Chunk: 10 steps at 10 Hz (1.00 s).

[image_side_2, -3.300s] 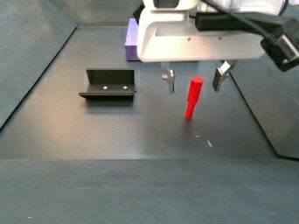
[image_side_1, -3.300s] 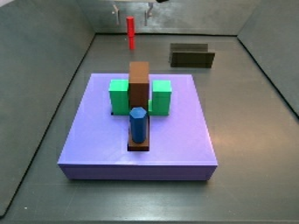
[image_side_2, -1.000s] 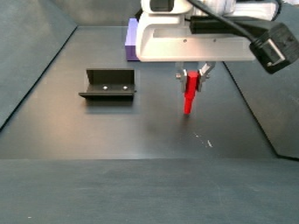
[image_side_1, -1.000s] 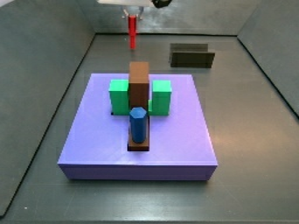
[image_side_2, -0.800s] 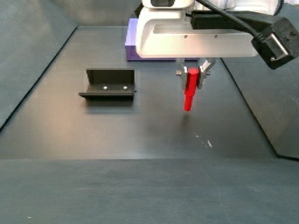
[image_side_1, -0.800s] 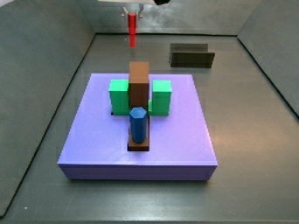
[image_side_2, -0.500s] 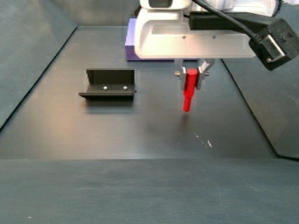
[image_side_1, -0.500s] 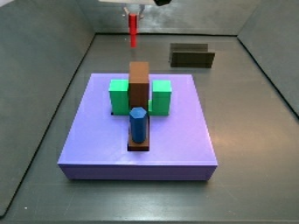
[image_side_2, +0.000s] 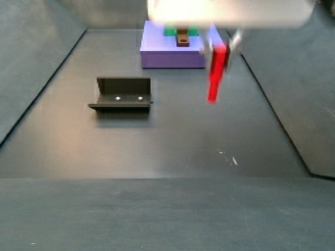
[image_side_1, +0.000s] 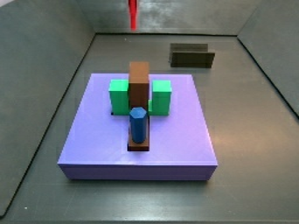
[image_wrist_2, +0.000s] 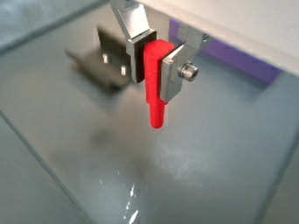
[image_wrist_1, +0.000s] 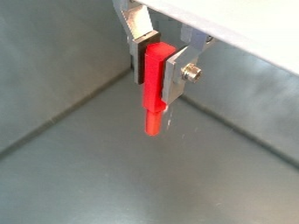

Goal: Pick up the red object. Move up. Move to above the board. Insert the red object.
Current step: Move to above the board.

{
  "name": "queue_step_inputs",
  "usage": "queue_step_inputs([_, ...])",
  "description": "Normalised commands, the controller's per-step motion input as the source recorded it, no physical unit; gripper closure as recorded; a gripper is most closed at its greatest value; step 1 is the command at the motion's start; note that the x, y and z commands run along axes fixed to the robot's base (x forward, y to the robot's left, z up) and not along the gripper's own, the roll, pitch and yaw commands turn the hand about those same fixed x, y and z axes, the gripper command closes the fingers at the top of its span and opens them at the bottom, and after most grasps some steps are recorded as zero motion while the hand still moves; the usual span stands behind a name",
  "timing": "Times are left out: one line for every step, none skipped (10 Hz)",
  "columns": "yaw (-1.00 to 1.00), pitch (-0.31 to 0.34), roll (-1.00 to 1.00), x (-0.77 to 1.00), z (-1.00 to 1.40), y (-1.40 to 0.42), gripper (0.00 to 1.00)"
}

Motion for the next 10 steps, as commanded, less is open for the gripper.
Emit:
queue_step_inputs([0.00, 0.042, 0.00, -0.05, 1.40, 0.00, 1.00])
queue_step_inputs([0.00, 0.014, 0.02, -0.02, 1.40, 0.00, 1.00])
queue_step_inputs([0.00, 0.043, 0.00, 0.05, 1.40, 0.01, 1.00])
queue_step_inputs([0.00, 0.094, 0.00, 0.03, 0.69, 0.00, 1.00])
queue_step_inputs([0.00, 0.079, 0.01, 0.02, 0.29, -0.01, 1.00])
queue_step_inputs([0.08, 0.155, -0.01, 0.19, 0.17, -1.40, 1.00])
queue_step_inputs([0.08, 0.148, 0.00, 0.18, 0.16, -1.40, 1.00])
queue_step_inputs([0.06, 0.126, 0.04, 0.18, 0.16, -1.40, 1.00])
queue_step_inputs([0.04, 0.094, -0.01, 0.19, 0.17, -1.40, 1.00])
queue_step_inputs([0.02, 0.079, -0.01, 0.19, 0.17, -1.40, 1.00])
